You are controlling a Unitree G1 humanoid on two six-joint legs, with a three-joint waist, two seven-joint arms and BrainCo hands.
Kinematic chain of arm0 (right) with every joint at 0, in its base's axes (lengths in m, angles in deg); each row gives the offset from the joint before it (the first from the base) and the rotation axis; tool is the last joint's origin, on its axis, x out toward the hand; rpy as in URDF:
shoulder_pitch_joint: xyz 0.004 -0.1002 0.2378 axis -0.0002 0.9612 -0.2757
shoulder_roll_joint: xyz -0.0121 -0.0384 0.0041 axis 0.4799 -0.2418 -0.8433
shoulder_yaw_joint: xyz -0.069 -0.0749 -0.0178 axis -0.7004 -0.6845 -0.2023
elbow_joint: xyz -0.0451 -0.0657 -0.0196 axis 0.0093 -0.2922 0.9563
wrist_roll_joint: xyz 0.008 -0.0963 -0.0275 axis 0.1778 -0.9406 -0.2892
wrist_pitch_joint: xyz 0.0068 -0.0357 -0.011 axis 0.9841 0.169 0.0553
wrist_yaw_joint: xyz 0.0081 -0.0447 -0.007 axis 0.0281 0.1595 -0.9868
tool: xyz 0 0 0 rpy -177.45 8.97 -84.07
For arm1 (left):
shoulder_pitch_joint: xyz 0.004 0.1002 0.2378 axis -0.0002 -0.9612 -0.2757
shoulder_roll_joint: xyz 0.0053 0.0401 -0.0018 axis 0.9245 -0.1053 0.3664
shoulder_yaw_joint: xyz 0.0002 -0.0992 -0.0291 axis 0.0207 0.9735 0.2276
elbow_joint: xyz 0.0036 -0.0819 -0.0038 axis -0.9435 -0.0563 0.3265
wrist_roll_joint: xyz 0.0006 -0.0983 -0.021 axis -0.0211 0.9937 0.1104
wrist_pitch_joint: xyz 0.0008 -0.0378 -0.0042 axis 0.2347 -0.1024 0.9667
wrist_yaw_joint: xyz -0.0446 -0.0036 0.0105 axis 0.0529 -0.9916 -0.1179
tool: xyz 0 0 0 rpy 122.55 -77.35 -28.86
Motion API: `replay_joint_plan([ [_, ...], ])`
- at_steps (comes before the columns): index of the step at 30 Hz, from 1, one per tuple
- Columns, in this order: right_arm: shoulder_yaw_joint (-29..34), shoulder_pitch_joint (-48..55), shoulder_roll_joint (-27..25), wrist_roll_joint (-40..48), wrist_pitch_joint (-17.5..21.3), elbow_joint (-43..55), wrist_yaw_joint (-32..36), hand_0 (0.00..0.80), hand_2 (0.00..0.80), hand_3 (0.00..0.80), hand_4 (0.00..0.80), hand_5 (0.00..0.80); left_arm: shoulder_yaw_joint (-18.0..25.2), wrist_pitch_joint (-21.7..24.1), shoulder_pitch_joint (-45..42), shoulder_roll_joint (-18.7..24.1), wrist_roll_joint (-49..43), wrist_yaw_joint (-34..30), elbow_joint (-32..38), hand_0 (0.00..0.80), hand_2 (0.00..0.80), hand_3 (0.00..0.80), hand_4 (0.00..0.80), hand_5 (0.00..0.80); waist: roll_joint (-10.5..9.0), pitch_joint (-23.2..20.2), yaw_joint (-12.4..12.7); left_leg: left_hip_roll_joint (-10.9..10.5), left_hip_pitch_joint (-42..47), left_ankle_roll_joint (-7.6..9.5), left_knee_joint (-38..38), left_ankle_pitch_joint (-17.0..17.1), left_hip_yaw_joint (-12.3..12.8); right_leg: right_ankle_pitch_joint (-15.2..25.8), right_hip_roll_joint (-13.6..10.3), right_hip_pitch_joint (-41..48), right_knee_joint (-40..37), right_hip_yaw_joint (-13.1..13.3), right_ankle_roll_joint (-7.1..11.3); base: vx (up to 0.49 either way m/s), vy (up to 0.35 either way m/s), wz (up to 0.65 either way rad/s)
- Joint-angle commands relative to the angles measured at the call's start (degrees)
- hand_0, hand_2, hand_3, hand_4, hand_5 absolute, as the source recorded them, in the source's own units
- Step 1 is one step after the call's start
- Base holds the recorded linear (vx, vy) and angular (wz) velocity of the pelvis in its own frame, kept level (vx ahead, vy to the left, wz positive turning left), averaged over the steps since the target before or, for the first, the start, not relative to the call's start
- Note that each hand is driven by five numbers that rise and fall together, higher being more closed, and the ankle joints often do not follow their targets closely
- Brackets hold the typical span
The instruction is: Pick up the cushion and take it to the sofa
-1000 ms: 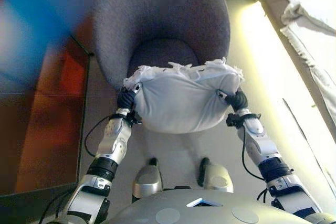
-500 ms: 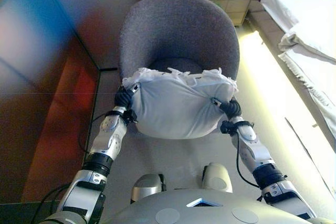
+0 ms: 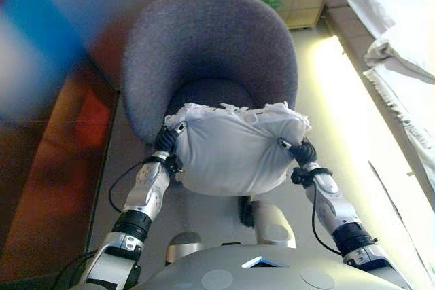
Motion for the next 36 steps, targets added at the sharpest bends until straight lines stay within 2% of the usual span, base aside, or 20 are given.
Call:
replay_joint_plan([
  [1, 0.57, -3.11, 1.37, 0.42, 6.2, 6.65, 3.11, 0.8, 0.8, 0.8, 0.8, 0.8, 1.84, 4.74, 1.82, 0.89, 2.94, -1.96, 5.63, 0.8, 0.8, 0.8, 0.8, 0.8, -0.57, -6.03, -0.78, -2.66, 1.23, 0.07, 11.42, 13.62, 0.51, 5.98, -2.9, 4.97, -8.78, 3.47, -1.47, 0.265, -0.173, -0.47],
  [2, 0.57, -3.17, 1.26, 0.41, 6.21, 6.74, 3.07, 0.8, 0.8, 0.8, 0.8, 0.8, 1.92, 4.87, 1.69, 0.86, 2.94, -1.87, 5.76, 0.8, 0.8, 0.8, 0.8, 0.8, -0.8, -6.23, -0.68, -2.94, 0.32, -0.06, 12.78, 14.5, 0.33, 5.74, -3.06, 5.22, -8.87, 3.37, -1.78, 0.31, -0.217, -0.58],
  [3, 0.51, -3.37, 0.84, 0.48, 6.29, 6.89, 3.32, 0.8, 0.8, 0.8, 0.8, 0.8, 1.89, 5.71, 1.39, 0.66, 2.85, -1.4, 5.74, 0.8, 0.8, 0.8, 0.8, 0.8, -1.31, -6.21, -0.1, -3.1, -3.13, -0.06, 19.85, 15.47, 0.67, 4.29, -3.21, 6.8, -8.76, 2.81, -3.03, 0.243, -0.179, -0.27],
  [4, 0.55, -3.38, 0.57, 0.59, 6.35, 6.99, 3.59, 0.8, 0.8, 0.8, 0.8, 0.8, 1.95, 6.08, 1.12, 0.5, 3.2, -1.31, 6.0, 0.8, 0.8, 0.8, 0.8, 0.8, -1.51, -5.84, 0.46, -1.83, -6.6, 0.04, 23.97, 15.2, 1.47, 3.18, -3.16, 8.21, -8.53, 2.21, -3.87, 0.265, -0.181, -0.03],
  [6, 0.37, -3.7, 0.87, 0.47, 6.66, 6.34, 3.67, 0.8, 0.8, 0.8, 0.8, 0.8, 1.98, 6.26, 0.97, -0.08, 2.99, -1.6, 6.66, 0.8, 0.8, 0.8, 0.8, 0.8, -1.89, -4.8, 1.65, -0.44, -11.37, 1.16, 24.71, 13.46, 1.97, 1.85, -3.48, 10.28, -8.05, 1.86, -4.35, 0.22, -0.059, -0.02],
  [9, -0.2, -4.88, 1.24, 0.27, 6.04, 6.08, 3.54, 0.8, 0.8, 0.8, 0.8, 0.8, 1.29, 7.21, 0.96, -0.1, 2.62, -1.44, 6.54, 0.8, 0.8, 0.8, 0.8, 0.8, -1.93, -3.78, 2.74, -0.43, -12.16, 2.03, 16.01, 13.34, 2.5, 0.66, -3.05, 12.48, -7.92, 3.41, -3.95, 0.229, 0.06, -0.36],
  [11, -0.2, -6.3, 0.75, 0.67, 4.55, 6.08, 2.6, 0.8, 0.8, 0.8, 0.8, 0.8, 1.1, 6.95, 2.14, 0.57, 4.16, -1.51, 5.89, 0.8, 0.8, 0.8, 0.8, 0.8, -1.14, -3.19, 3.57, -0.1, -12.94, 1.51, 5.62, 15.52, 2.52, -0.82, -2.0, 14.41, -8.09, 4.65, -3.45, 0.263, 0.129, -0.14],
  [14, -0.97, -6.65, 0.77, 1.35, 3.86, 6.12, 1.98, 0.8, 0.8, 0.8, 0.8, 0.8, 1.31, 6.86, 2.94, 0.39, 4.45, -1.59, 4.89, 0.8, 0.8, 0.8, 0.8, 0.8, 0.5, -2.66, 5.68, -0.05, -16.12, -0.52, -9.85, 20.27, 0.54, -2.88, -0.74, 18.36, -8.94, 5.94, -2.65, 0.291, 0.147, -0.01],
  [17, -1.48, -5.46, 1.15, 0.84, 4.51, 6.11, 3.09, 0.8, 0.8, 0.8, 0.8, 0.8, 2.17, 6.85, 1.72, 0.22, 3.95, -1.83, 4.88, 0.8, 0.8, 0.8, 0.8, 0.8, 0.82, -2.86, 7.62, 0.27, -18.89, -1.44, -16.95, 24.01, 0.47, -4.39, -0.99, 23.57, -11.12, 7.19, -2.06, 0.298, 0.118, -0.27],
  [20, -1.12, -5.7, 0.83, 1.27, 4.2, 5.72, 4.32, 0.8, 0.8, 0.8, 0.8, 0.8, 3.84, 6.7, 1.7, 0.48, 3.81, -2.86, 3.97, 0.8, 0.8, 0.8, 0.8, 0.8, 0.45, -3.84, 8.08, 0.13, -19.04, -0.56, -15.98, 21.65, 2.19, -5.62, -2.69, 25.54, -11.56, 6.22, -1.12, 0.192, 0.129, -0.35],
  [23, -1.21, -6.04, 1.38, 1.63, 3.49, 5.35, 4.63, 0.8, 0.8, 0.8, 0.8, 0.8, 3.79, 6.35, 3.15, 1.03, 4.12, -1.86, 2.87, 0.8, 0.8, 0.8, 0.8, 0.8, 0.61, -4.66, 8.06, -0.67, -17.04, 0.45, -16.33, 19.36, 2.03, -6.53, -4.46, 25.73, -10.22, 4.88, -0.18, 0.166, 0.149, -0.15],
  [25, -1.36, -7.35, 2.08, 1.59, 3.15, 4.77, 3.58, 0.8, 0.8, 0.8, 0.8, 0.8, 3.62, 5.89, 4.54, 1.3, 3.24, -1.77, 2.27, 0.8, 0.8, 0.8, 0.8, 0.8, 0.33, -5.08, 8.85, -1.67, -17.63, 1.91, -14.36, 17.61, 1.63, -7.15, -6.69, 25.43, -6.94, 4.29, 0.92, 0.13, 0.12, -0.37],
  [26, -1.48, -8.07, 2.97, 1.33, 3.65, 4.15, 2.31, 0.8, 0.8, 0.8, 0.8, 0.8, 3.34, 5.05, 5.09, 1.51, 2.69, -1.85, 2.57, 0.8, 0.8, 0.8, 0.8, 0.8, 0.02, -5.17, 9.79, -2.75, -18.8, 3.0, -12.72, 16.67, 1.3, -5.36, -8.81, 24.95, -2.58, 3.66, 1.48, 0.1, 0.117, -0.4],
  [27, -1.74, -8.48, 3.91, 1.23, 4.1, 3.69, 1.22, 0.8, 0.8, 0.8, 0.8, 0.8, 2.95, 4.48, 5.25, 1.6, 2.48, -1.73, 2.71, 0.8, 0.8, 0.8, 0.8, 0.8, -0.16, -5.02, 10.36, -3.69, -19.22, 4.17, -11.25, 15.73, 1.29, -1.8, -11.25, 22.89, 3.73, 3.16, 1.5, 0.115, 0.151, 0.01],
  [29, -2.23, -8.23, 5.18, 0.73, 3.91, 3.81, -0.17, 0.8, 0.8, 0.8, 0.8, 0.8, 2.82, 3.8, 5.19, 1.6, 2.5, -1.65, 2.38, 0.8, 0.8, 0.8, 0.8, 0.8, 0.15, -4.56, 10.66, -4.66, -18.36, 5.65, -9.93, 14.18, 1.51, 1.78, -14.21, 18.77, 12.69, 2.98, 0.84, 0.157, 0.177, 0.52],
  [30, -2.74, -8.1, 5.81, 0.91, 3.46, 3.67, -0.95, 0.8, 0.8, 0.8, 0.8, 0.8, 2.97, 2.88, 5.02, 1.52, 2.71, -1.68, 2.43, 0.8, 0.8, 0.8, 0.8, 0.8, 0.28, -4.31, 10.83, -5.11, -17.25, 5.99, -9.8, 13.7, 1.77, 3.13, -15.46, 16.94, 14.6, 2.36, 0.47, 0.202, 0.136, 0.44],
  [32, -3.41, -8.8, 6.77, 0.26, 3.77, 1.69, -1.88, 0.8, 0.8, 0.8, 0.8, 0.8, 2.97, 1.71, 5.15, 1.6, 1.92, -1.47, 2.35, 0.8, 0.8, 0.8, 0.8, 0.8, 0.27, -3.75, 10.93, -5.65, -14.7, 5.78, -10.48, 13.53, 2.06, 2.72, -15.44, 15.55, 11.85, 1.1, 0.15, 0.219, 0.028, 0.12],
  [34, -3.98, -10.61, 6.8, 1.22, 4.0, -0.28, -2.75, 0.8, 0.8, 0.8, 0.8, 0.8, 2.34, 1.4, 6.2, 1.96, 1.77, -1.06, 1.43, 0.8, 0.8, 0.8, 0.8, 0.8, 0.46, -3.3, 10.54, -5.6, -12.17, 5.11, -11.61, 13.56, 1.93, 2.55, -13.48, 13.56, 6.38, 0.47, 0.32, 0.187, -0.062, 0.06],
  [36, -4.01, -13.11, 6.36, 2.08, 3.93, -1.75, -3.53, 0.8, 0.8, 0.8, 0.8, 0.8, 1.39, 1.69, 8.29, 2.13, 1.63, -0.27, 0.19, 0.8, 0.8, 0.8, 0.8, 0.8, 0.34, -2.73, 9.59, -5.62, -10.92, 4.55, -12.18, 13.03, 1.48, 3.38, -11.29, 10.47, 0.34, 1.16, 0.86, 0.094, -0.102, -0.1],
])
